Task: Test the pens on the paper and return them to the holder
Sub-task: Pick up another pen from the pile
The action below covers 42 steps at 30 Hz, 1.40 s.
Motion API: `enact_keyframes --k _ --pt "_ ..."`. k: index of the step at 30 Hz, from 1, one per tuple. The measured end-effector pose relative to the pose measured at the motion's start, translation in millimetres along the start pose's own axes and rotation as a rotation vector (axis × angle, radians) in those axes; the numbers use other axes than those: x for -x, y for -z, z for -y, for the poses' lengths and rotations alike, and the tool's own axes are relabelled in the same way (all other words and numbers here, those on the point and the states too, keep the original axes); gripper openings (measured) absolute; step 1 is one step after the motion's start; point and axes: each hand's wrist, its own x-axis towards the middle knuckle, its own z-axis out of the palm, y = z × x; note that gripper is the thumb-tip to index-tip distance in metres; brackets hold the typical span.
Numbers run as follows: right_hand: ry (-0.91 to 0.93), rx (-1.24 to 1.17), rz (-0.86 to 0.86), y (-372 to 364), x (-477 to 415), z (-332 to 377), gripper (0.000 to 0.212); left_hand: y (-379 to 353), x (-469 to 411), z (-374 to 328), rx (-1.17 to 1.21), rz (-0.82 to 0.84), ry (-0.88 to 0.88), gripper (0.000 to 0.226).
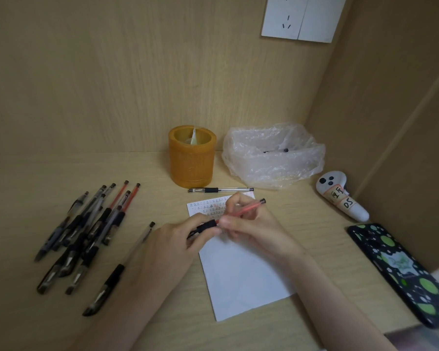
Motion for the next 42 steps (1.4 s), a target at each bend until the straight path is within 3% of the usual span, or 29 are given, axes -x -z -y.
enact_keyframes --k 3,5,9,12,14,16,22,30,42 --pt "-0.08 -0.047 0.03 -6.2 -1.4 -2.6 0.017 -1.0 -0.3 -2.6 0.029 0.0 0.014 0.045" --pt "-0.088 -0.195 -0.062 -3.7 -2.8 0.0 0.004 -1.6 -1.2 -1.7 0.037 0.019 0.072 0.046" --pt "-0.054 -0.276 -0.302 19.4 -3.0 11.2 0.035 -0.4 -1.9 3.0 -0.033 0.067 0.126 0.051" --pt "-0.155 -0.174 -0.398 22.6 -2.8 11.7 0.037 -0.1 -1.1 1.5 -0.132 0.135 0.161 0.053" --pt "-0.174 0.034 -0.522 19.1 -2.4 7.0 0.033 -0.9 -1.7 1.2 -0.206 0.157 0.162 0.056" --pt "-0.161 0.213 -0.616 18.2 -0.9 3.7 0.034 -2.1 -2.3 2.2 -0.239 0.181 0.173 0.06" --pt "-0.116 0.431 -0.73 17.9 -4.2 -7.8 0.05 -2.6 -2.5 1.2 -0.292 0.237 0.188 0.057" --pt "-0.088 0.489 -0.782 16.3 -2.0 -14.2 0.03 -2.5 -2.4 1.9 -0.29 0.241 0.229 0.058" --pt "-0.066 0.518 -0.765 16.2 -3.0 -17.1 0.032 -0.9 -3.8 -1.4 -0.305 0.273 0.243 0.056"
